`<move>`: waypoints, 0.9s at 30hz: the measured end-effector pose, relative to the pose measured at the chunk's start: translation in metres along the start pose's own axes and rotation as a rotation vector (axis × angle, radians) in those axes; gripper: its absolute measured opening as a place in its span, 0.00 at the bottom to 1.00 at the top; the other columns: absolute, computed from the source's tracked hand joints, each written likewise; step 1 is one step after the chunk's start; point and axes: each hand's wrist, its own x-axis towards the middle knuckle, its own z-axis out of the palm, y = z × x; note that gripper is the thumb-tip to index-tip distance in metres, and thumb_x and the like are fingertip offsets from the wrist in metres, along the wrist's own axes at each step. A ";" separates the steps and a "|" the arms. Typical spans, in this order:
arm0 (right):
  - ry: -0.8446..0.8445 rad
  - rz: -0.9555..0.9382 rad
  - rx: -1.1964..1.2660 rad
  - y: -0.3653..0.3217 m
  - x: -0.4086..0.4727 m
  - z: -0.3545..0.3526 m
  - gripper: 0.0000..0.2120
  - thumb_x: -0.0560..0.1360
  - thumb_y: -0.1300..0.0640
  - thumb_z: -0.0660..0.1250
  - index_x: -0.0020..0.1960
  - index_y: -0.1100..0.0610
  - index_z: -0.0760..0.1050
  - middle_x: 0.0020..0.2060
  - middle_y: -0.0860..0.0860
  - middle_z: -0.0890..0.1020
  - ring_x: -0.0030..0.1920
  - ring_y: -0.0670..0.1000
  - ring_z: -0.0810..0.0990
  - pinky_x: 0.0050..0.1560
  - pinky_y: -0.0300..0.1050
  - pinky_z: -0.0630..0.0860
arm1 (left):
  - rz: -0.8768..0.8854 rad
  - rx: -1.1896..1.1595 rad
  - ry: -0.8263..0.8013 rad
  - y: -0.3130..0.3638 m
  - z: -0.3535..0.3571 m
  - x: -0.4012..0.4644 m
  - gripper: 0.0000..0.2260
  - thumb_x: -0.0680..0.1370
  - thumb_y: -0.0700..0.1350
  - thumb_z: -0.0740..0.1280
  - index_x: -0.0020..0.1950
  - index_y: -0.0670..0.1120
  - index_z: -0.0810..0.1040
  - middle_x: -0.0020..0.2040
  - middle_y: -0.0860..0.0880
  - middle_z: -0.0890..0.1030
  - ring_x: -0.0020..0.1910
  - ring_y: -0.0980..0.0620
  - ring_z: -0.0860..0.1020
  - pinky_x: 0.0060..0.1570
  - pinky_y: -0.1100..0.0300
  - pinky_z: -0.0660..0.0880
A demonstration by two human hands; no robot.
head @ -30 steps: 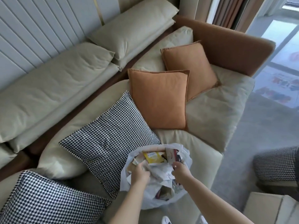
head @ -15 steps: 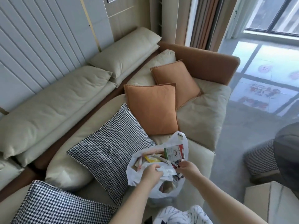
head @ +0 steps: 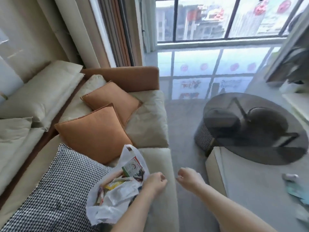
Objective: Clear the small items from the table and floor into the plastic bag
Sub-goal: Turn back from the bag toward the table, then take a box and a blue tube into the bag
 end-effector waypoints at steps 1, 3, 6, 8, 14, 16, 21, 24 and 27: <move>0.020 0.030 0.011 0.014 -0.004 -0.004 0.13 0.75 0.50 0.58 0.55 0.52 0.77 0.56 0.51 0.79 0.59 0.54 0.76 0.55 0.45 0.71 | 0.029 0.028 -0.015 0.013 0.007 0.003 0.14 0.78 0.50 0.60 0.61 0.48 0.77 0.61 0.49 0.79 0.62 0.49 0.75 0.61 0.58 0.72; 0.048 0.096 0.041 0.042 -0.012 -0.011 0.14 0.75 0.52 0.58 0.54 0.55 0.77 0.55 0.52 0.79 0.58 0.55 0.77 0.55 0.46 0.72 | 0.085 0.081 -0.054 0.039 0.021 0.007 0.14 0.78 0.49 0.60 0.60 0.47 0.78 0.61 0.47 0.80 0.61 0.47 0.76 0.60 0.57 0.73; 0.089 0.197 0.102 0.088 -0.028 -0.019 0.14 0.75 0.50 0.58 0.55 0.53 0.77 0.57 0.52 0.79 0.59 0.55 0.76 0.56 0.46 0.72 | 0.162 0.187 -0.099 0.080 0.046 0.010 0.14 0.79 0.48 0.60 0.59 0.47 0.79 0.61 0.47 0.80 0.61 0.48 0.76 0.57 0.59 0.73; 0.101 0.258 0.159 0.120 -0.042 -0.023 0.14 0.76 0.50 0.58 0.56 0.53 0.76 0.58 0.52 0.78 0.60 0.55 0.76 0.56 0.45 0.72 | 0.219 0.239 -0.134 0.107 0.066 0.010 0.14 0.79 0.48 0.60 0.59 0.46 0.79 0.61 0.46 0.80 0.61 0.48 0.76 0.56 0.60 0.72; 0.157 0.421 0.295 0.229 -0.097 -0.032 0.14 0.76 0.49 0.59 0.58 0.53 0.75 0.59 0.53 0.78 0.60 0.54 0.76 0.57 0.45 0.70 | 0.307 0.356 -0.193 0.194 0.144 -0.004 0.13 0.78 0.53 0.60 0.57 0.51 0.79 0.58 0.51 0.81 0.57 0.49 0.78 0.53 0.60 0.75; 0.189 0.477 0.338 0.267 -0.117 -0.035 0.15 0.77 0.49 0.58 0.59 0.53 0.75 0.60 0.53 0.77 0.60 0.55 0.76 0.57 0.45 0.71 | 0.337 0.357 -0.210 0.222 0.173 -0.014 0.12 0.78 0.54 0.60 0.56 0.52 0.79 0.57 0.52 0.81 0.55 0.50 0.80 0.52 0.60 0.75; 0.250 0.597 0.428 0.351 -0.163 -0.038 0.15 0.76 0.49 0.59 0.59 0.53 0.75 0.60 0.53 0.78 0.60 0.56 0.76 0.58 0.46 0.72 | 0.425 0.418 -0.260 0.283 0.243 -0.042 0.13 0.78 0.53 0.60 0.58 0.52 0.79 0.59 0.52 0.80 0.59 0.52 0.77 0.55 0.60 0.74; 0.283 0.657 0.480 0.395 -0.191 -0.034 0.15 0.76 0.49 0.59 0.58 0.54 0.76 0.58 0.53 0.79 0.58 0.56 0.77 0.56 0.46 0.73 | 0.469 0.459 -0.290 0.315 0.283 -0.057 0.14 0.78 0.55 0.60 0.59 0.53 0.78 0.59 0.53 0.80 0.58 0.53 0.77 0.55 0.59 0.74; 0.314 0.726 0.527 0.434 -0.217 -0.027 0.15 0.77 0.49 0.59 0.58 0.54 0.75 0.57 0.53 0.79 0.57 0.56 0.77 0.55 0.45 0.73 | 0.512 0.512 -0.333 0.339 0.318 -0.066 0.14 0.78 0.55 0.60 0.58 0.53 0.78 0.59 0.53 0.80 0.58 0.52 0.78 0.55 0.59 0.75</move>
